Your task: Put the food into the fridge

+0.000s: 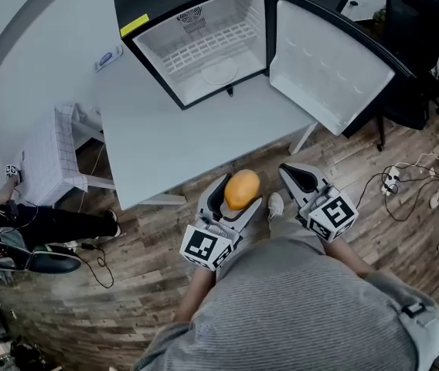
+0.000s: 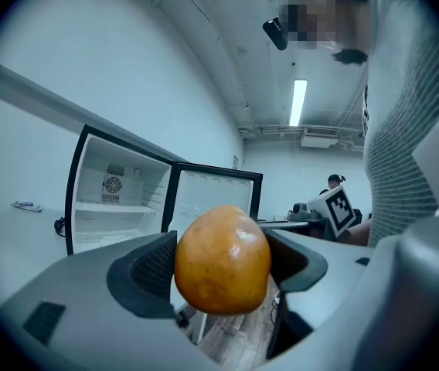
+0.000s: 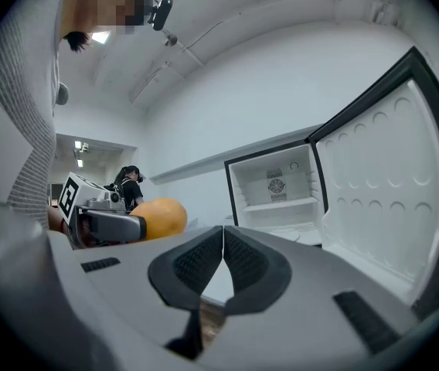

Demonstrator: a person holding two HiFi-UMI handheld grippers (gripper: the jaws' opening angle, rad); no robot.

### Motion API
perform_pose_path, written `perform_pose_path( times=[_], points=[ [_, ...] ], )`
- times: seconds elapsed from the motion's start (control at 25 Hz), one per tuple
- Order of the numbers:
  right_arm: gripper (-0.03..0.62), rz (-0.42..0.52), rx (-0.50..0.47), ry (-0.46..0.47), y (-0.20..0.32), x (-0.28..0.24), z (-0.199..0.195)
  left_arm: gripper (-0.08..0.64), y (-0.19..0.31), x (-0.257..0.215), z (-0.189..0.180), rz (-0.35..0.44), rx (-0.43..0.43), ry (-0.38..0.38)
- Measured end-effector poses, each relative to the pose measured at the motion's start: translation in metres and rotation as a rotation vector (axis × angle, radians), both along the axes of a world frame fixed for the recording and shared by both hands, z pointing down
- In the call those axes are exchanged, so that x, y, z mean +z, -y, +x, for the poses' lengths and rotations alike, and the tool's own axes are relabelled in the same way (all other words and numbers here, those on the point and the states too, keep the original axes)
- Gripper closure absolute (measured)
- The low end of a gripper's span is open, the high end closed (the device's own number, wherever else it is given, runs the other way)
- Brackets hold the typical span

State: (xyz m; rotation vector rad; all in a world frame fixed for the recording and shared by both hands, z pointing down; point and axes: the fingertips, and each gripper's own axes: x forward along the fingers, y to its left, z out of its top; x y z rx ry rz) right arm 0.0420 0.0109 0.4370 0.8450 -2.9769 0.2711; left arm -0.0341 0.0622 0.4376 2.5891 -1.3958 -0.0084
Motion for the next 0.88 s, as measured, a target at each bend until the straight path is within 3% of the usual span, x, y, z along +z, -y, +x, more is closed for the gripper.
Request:
perform_pose_path(
  times=[0.36, 0.56, 0.88],
  points=[
    [0.580, 0.013, -0.054, 0.016, 0.094, -0.007, 0.000, 0.206, 0.087, -0.009, 0.002, 0.007, -0.068, 0.026],
    [0.580, 0.039, -0.081, 0.024, 0.109, -0.006, -0.001, 0.206, 0.097, -0.010, -0.002, 0.037, -0.132, 0.048],
    [0.580, 0.089, -0.145, -0.016, 0.125, -0.009, -0.005, 0.206, 0.130, -0.003, 0.000, 0.022, -0.153, 0.028]
  ],
)
